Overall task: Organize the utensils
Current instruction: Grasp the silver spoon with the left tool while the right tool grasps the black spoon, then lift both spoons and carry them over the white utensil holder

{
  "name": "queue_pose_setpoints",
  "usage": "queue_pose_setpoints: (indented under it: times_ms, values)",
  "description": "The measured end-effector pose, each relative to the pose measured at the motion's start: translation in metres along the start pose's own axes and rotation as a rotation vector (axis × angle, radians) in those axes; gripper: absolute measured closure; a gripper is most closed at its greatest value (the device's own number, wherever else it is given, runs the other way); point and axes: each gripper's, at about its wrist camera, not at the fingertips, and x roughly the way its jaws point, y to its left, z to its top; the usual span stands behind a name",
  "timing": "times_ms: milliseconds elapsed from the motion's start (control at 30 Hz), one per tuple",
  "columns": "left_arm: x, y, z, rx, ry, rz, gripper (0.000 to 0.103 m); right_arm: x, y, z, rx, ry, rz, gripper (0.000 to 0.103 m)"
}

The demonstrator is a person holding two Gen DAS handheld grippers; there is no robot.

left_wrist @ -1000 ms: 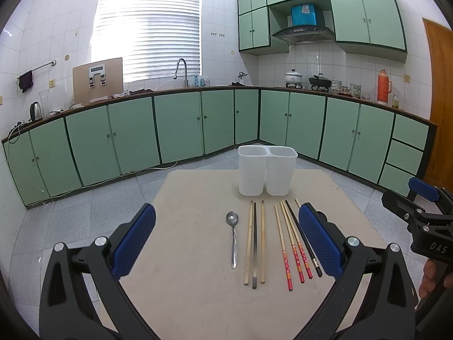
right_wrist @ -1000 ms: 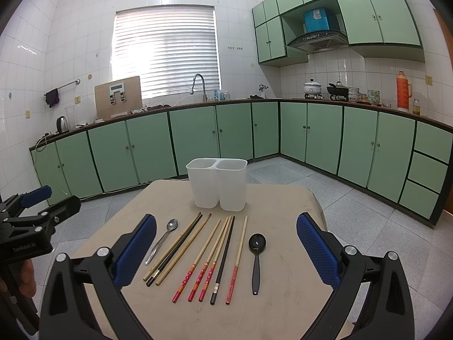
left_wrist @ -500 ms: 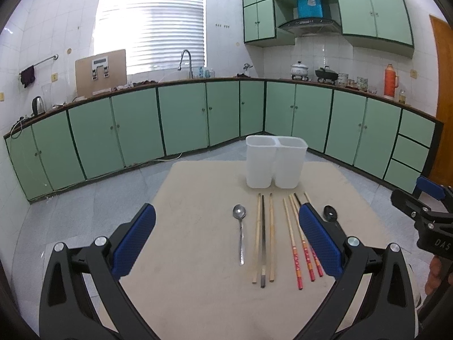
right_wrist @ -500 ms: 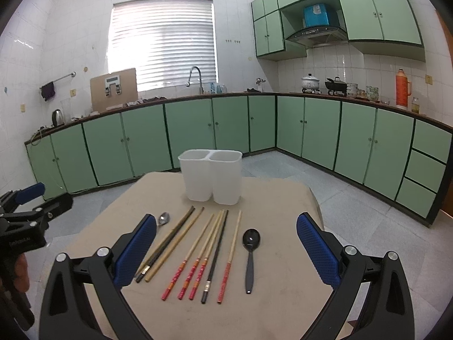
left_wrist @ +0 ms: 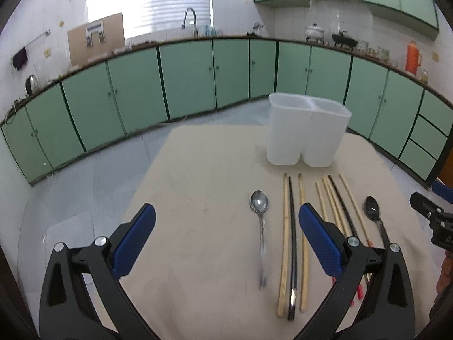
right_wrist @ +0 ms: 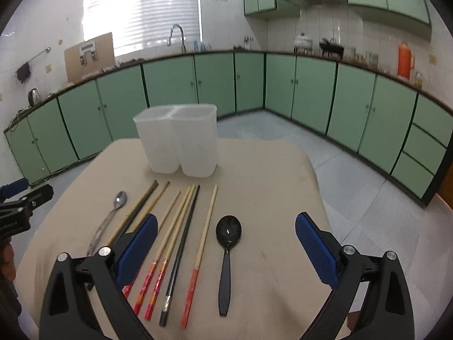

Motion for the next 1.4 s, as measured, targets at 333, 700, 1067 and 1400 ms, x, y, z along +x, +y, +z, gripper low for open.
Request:
queue_pose_setpoints:
  times_ms: [333,700,1067,1400]
  values:
    - [0.091,-0.018,0.004,0.049,0.18,0.013,0.005,0.081,-0.011,0.002,0.001,0.184,-0.003,0.02]
    - [0.135,-0.032,0.006,0.05,0.294,-0.031,0.026,0.107,-0.012,0.001,-0.014,0.285,-0.024,0.03]
    - [0.136,-0.029,0.006,0.046,0.323,-0.044,0.042,0.12,-0.01,0.001,0.007,0.349,-0.035,0.042]
    - [0.122,-0.04,0.005,0.049,0.337,-0.111,0.075,0.118,-0.011,0.004,0.007,0.352,-0.016,0.069]
